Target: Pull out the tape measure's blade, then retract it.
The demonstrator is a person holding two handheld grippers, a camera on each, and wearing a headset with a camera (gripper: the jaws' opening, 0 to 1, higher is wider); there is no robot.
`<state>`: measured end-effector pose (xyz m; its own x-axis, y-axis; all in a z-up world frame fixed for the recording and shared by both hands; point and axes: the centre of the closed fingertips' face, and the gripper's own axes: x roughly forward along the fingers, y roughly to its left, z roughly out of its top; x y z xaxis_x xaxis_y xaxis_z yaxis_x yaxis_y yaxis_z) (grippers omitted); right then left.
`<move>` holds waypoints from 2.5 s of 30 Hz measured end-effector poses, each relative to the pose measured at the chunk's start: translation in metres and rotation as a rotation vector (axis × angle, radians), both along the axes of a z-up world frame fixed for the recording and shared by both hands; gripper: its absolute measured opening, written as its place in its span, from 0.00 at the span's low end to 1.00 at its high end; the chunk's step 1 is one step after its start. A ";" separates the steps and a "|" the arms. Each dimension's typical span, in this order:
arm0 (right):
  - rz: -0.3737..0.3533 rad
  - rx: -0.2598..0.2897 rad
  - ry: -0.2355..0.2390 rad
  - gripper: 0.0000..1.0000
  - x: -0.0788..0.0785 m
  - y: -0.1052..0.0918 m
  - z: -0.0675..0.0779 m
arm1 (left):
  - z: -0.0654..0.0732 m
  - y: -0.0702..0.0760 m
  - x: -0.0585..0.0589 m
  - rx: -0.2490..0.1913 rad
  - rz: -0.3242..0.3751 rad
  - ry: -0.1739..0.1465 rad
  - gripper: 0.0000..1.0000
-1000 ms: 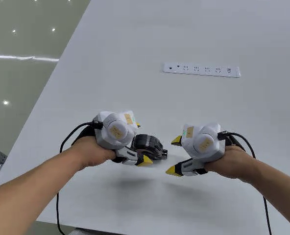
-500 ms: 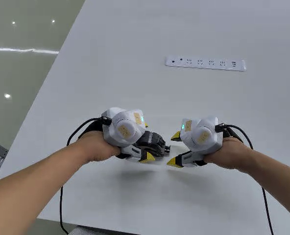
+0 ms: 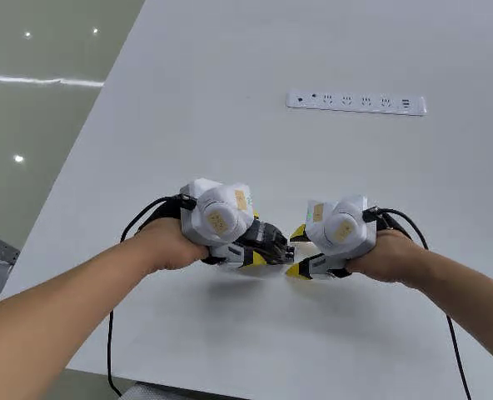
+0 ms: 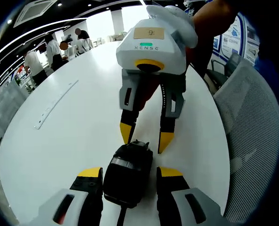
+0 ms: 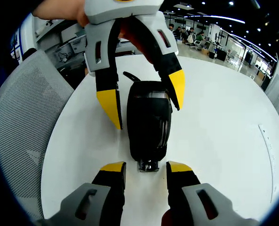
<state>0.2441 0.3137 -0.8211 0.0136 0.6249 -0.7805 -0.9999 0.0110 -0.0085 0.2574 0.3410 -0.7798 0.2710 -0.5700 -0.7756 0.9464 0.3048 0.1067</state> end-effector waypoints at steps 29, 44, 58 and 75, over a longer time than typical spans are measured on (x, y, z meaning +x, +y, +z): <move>-0.044 0.009 0.007 0.13 0.005 0.000 -0.006 | -0.001 0.000 0.003 0.037 -0.040 -0.006 0.33; 0.015 0.003 -0.026 0.10 0.004 -0.004 -0.005 | -0.002 0.000 0.003 0.069 -0.074 0.001 0.31; 0.012 0.006 -0.020 0.10 0.004 -0.020 -0.005 | -0.003 -0.001 0.003 0.077 -0.082 0.002 0.30; -0.010 0.012 0.020 0.10 0.003 -0.043 -0.005 | -0.003 -0.002 0.002 0.080 -0.099 0.004 0.30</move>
